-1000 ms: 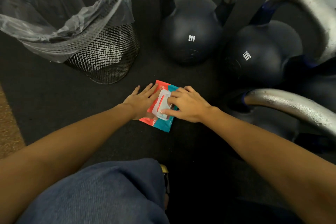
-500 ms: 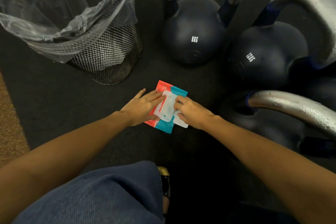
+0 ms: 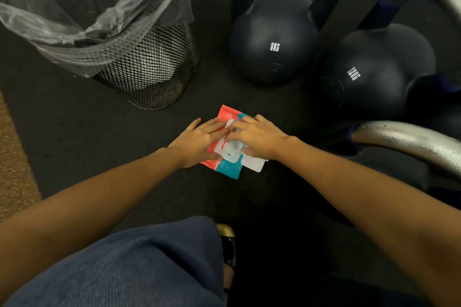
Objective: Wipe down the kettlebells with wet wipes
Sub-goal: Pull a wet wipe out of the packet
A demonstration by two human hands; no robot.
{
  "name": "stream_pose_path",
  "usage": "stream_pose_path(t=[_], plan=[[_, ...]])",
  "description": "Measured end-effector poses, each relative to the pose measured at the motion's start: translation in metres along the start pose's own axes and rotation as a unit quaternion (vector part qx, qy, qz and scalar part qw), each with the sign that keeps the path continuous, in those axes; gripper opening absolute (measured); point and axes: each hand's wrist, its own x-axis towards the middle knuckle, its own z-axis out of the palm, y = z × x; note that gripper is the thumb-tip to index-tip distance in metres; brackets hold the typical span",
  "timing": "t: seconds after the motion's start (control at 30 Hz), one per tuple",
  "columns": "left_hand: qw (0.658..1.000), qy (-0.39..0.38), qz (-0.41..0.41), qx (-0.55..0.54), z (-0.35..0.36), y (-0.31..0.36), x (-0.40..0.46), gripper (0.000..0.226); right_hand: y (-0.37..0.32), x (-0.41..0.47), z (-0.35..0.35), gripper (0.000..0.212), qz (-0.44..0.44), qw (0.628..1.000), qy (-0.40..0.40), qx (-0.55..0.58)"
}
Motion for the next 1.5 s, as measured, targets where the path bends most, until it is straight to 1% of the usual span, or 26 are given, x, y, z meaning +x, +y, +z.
stream_pose_path(t=[0.07,0.2,0.33,0.4,0.57,0.7,0.77,0.83,0.93,1.07,1.17,1.27,1.33,1.37,1.4,1.47,1.5], plan=[[1.0,0.0,-0.001,0.001,0.001,0.0,0.0,0.08,-0.001,0.0,0.003,0.051,0.005,1.0,0.007,-0.018],[1.0,-0.009,-0.009,-0.007,0.0,0.0,0.0,0.082,-0.008,0.004,0.004,0.043,0.021,1.0,0.017,-0.015],[1.0,-0.012,-0.011,-0.018,-0.001,0.001,-0.001,0.081,-0.006,0.002,0.004,0.041,0.009,1.0,0.016,-0.001],[1.0,-0.012,-0.01,-0.018,-0.001,0.001,-0.001,0.081,-0.004,-0.001,0.004,0.042,-0.006,1.0,0.01,-0.013],[1.0,-0.011,-0.009,-0.001,-0.002,0.002,-0.003,0.08,-0.008,0.004,0.005,0.031,-0.014,0.998,0.023,-0.054],[1.0,-0.008,-0.015,0.014,-0.001,0.003,-0.004,0.078,-0.005,0.007,0.005,0.031,0.005,1.0,0.028,0.0],[0.999,-0.011,-0.02,0.036,-0.001,0.003,-0.003,0.077,-0.002,0.006,0.003,0.034,0.017,0.998,0.042,0.046],[0.998,-0.008,-0.022,0.059,-0.001,0.002,-0.002,0.076,0.001,0.003,-0.001,0.033,0.024,0.995,0.063,0.076],[0.998,0.002,-0.029,0.064,-0.002,0.004,0.0,0.074,0.003,-0.003,-0.005,0.031,0.038,0.992,0.082,0.094],[0.998,0.011,-0.044,0.041,-0.006,0.01,0.0,0.07,0.003,-0.008,-0.006,0.028,0.068,0.989,0.092,0.094],[0.998,0.0,-0.063,0.009,-0.009,0.013,0.0,0.064,0.003,-0.01,-0.012,0.027,0.088,0.981,0.121,0.127],[0.997,-0.002,-0.078,-0.029,-0.013,0.013,0.0,0.066,0.0,-0.014,-0.023,0.029,0.094,0.97,0.157,0.163],[0.993,0.012,-0.078,-0.087,-0.015,0.014,-0.002,0.071,-0.003,-0.015,-0.029,0.027,0.099,0.96,0.17,0.198],[0.987,0.022,-0.08,-0.137,-0.017,0.014,-0.002,0.074,-0.003,-0.016,-0.032,0.025,0.094,0.958,0.174,0.208],[0.975,0.031,-0.087,-0.204,-0.02,0.014,-0.002,0.075,-0.003,-0.015,-0.034,0.024,0.088,0.958,0.174,0.209],[0.93,0.038,-0.107,-0.35,-0.029,0.015,-0.002,0.071,-0.001,-0.014,-0.036,0.025,0.082,0.961,0.165,0.204],[0.908,0.04,-0.108,-0.404,-0.034,0.016,-0.002,0.069,0.0,-0.013,-0.037,0.026,0.088,0.96,0.163,0.212]])
